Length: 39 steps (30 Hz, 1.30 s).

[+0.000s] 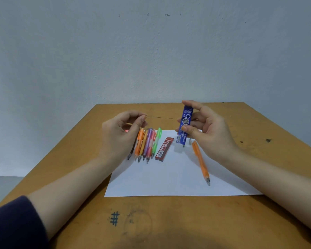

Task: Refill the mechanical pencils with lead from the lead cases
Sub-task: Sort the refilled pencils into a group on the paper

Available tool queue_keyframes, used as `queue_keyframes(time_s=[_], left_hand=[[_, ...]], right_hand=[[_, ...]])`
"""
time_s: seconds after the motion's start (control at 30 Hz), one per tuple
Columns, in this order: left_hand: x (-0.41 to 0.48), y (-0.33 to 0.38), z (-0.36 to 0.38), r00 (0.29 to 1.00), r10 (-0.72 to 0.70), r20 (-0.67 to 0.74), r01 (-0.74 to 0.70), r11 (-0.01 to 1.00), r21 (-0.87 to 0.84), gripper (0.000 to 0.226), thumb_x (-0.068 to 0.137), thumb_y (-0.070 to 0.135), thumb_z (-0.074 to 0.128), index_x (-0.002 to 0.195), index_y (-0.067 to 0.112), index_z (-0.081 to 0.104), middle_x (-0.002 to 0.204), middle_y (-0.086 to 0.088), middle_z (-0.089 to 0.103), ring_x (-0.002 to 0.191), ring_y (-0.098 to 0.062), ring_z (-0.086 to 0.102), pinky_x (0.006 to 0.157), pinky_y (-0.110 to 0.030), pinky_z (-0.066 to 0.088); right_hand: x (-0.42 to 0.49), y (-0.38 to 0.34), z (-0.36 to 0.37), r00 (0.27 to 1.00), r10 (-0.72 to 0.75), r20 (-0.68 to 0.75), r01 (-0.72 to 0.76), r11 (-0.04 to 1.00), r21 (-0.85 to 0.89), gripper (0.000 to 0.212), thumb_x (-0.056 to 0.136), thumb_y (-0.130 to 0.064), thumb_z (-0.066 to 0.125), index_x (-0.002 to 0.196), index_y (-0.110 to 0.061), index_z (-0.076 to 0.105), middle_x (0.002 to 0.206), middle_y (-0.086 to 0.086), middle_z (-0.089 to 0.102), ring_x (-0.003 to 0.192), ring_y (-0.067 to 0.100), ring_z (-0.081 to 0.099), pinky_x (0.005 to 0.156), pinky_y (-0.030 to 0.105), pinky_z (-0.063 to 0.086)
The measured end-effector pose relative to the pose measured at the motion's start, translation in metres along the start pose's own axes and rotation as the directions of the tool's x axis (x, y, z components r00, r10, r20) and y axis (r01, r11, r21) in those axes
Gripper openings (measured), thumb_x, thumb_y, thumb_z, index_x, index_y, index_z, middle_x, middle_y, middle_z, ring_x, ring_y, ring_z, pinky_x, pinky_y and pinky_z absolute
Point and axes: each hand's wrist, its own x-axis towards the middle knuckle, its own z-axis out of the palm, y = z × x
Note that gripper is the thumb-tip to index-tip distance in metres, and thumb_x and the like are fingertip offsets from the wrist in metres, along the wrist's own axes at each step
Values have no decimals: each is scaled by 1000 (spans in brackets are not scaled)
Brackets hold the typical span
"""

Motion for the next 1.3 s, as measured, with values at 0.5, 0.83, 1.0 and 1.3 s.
queue_keyframes(time_s=[0.5,0.83,1.0,1.3], left_hand=[[0,-3,1,1000,2,7,-2,999,38,13,90,20,59,102,20,64,85,17,65,82,1,66,71,-12,52],[-1,-1,2,1000,-18,2,18,998,54,11,91,20,59,100,20,64,83,18,64,82,3,65,71,-9,51],[0,0,2,1000,-14,-7,14,998,54,11,91,18,59,101,19,63,83,17,64,80,4,64,71,-10,51],[0,1,0,1000,-4,1,4,998,56,11,92,17,59,102,19,64,83,17,64,81,3,64,71,-10,51]], right_hand=[[-14,-22,15,920,304,248,-55,725,-687,30,85,-29,68,114,-22,69,134,-6,55,115,-1,47,72,10,30],[-15,-21,15,892,226,391,169,635,-754,19,91,-27,60,102,-20,75,133,-5,56,98,-4,49,74,17,30],[-10,-24,6,865,261,428,127,712,-690,21,80,-38,71,97,-27,76,128,-13,59,112,-3,45,85,18,32],[-9,-18,5,848,279,450,176,654,-736,51,69,-51,75,112,-24,71,125,-12,62,115,2,47,91,23,41]])
